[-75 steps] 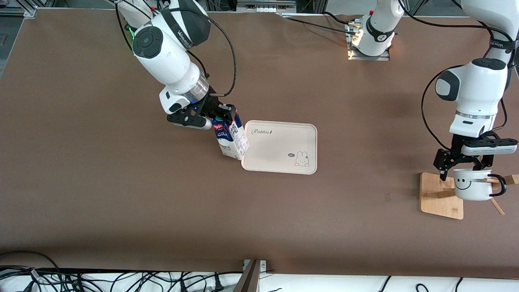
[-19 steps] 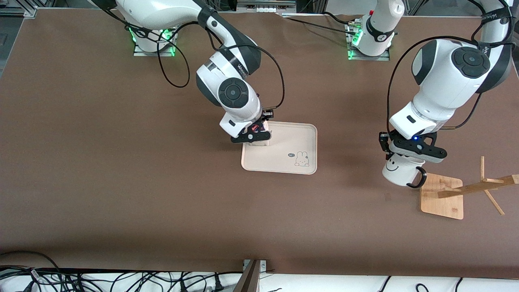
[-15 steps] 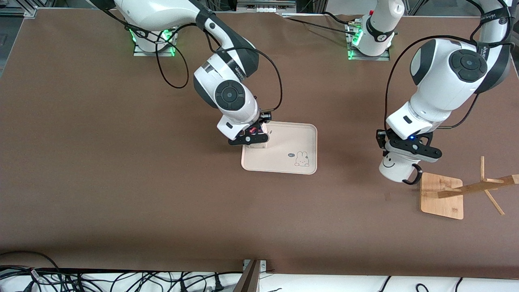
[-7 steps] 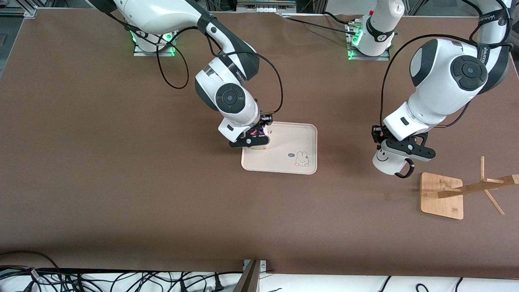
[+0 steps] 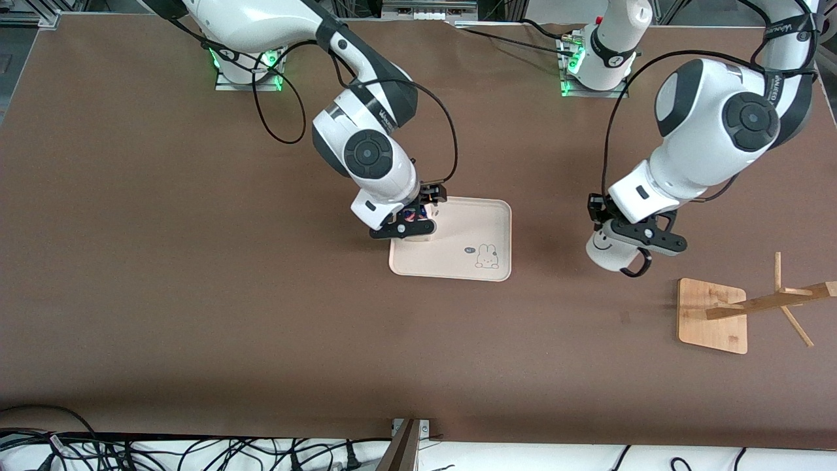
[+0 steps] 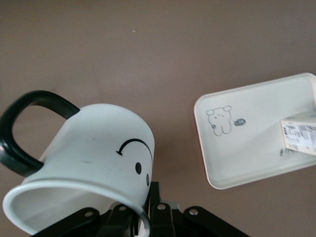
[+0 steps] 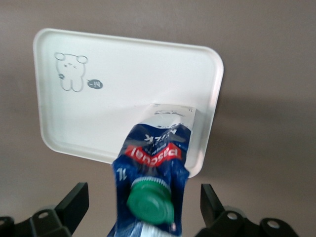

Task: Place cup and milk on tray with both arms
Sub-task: 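Lower the mug onto the tray while the right gripper withdraws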

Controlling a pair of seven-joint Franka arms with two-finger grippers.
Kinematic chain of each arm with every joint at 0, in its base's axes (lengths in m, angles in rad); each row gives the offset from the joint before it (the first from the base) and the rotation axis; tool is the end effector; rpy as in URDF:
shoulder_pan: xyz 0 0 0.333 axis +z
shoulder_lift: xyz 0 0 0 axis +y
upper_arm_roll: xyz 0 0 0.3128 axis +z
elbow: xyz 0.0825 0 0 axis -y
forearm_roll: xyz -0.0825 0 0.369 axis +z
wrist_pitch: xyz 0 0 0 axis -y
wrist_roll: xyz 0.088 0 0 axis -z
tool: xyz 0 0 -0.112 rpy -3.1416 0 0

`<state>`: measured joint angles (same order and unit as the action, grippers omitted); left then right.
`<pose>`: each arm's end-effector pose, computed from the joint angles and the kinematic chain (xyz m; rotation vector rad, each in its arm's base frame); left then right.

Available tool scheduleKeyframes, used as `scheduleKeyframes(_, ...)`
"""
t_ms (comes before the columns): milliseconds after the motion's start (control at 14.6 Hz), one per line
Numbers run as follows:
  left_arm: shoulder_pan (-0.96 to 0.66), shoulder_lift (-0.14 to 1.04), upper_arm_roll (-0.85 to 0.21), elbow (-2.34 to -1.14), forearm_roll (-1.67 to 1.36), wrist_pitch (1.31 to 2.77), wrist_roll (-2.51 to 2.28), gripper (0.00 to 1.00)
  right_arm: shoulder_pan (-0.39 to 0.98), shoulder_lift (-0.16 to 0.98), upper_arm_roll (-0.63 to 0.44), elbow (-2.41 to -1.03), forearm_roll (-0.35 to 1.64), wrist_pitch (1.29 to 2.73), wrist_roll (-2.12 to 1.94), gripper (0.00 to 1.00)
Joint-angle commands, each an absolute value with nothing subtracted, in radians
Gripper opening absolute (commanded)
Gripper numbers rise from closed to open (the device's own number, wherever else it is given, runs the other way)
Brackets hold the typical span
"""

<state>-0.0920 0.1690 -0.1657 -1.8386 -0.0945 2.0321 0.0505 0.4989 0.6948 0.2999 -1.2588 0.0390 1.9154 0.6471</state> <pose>0.5738 -0.1528 0.4380 3.0001 -0.3991 0.0220 0.5370 0.4796 0.3601 -2.9664 -0.1084 0.2348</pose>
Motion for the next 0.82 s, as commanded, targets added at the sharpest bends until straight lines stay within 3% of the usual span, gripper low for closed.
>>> scheduleKeyframes(0,-0.098,0.212,-0.209,-1.793,-0.104,1.994,0.046,0.00,0.482,0.582,0.301,-1.262,0.051,1.769,0.641,1.00)
scheduleKeyframes(411,-0.253,0.352,-0.212,-1.786,-0.097,2.006,-0.058,0.00,0.407,0.437,0.256,-1.259,0.051,1.638,0.631,1.00)
scheduleKeyframes(753,-0.342,0.515,-0.201,-1.671,-0.094,2.013,-0.113,0.00,0.299,0.376,0.236,-1.258,0.048,1.598,0.630,1.00)
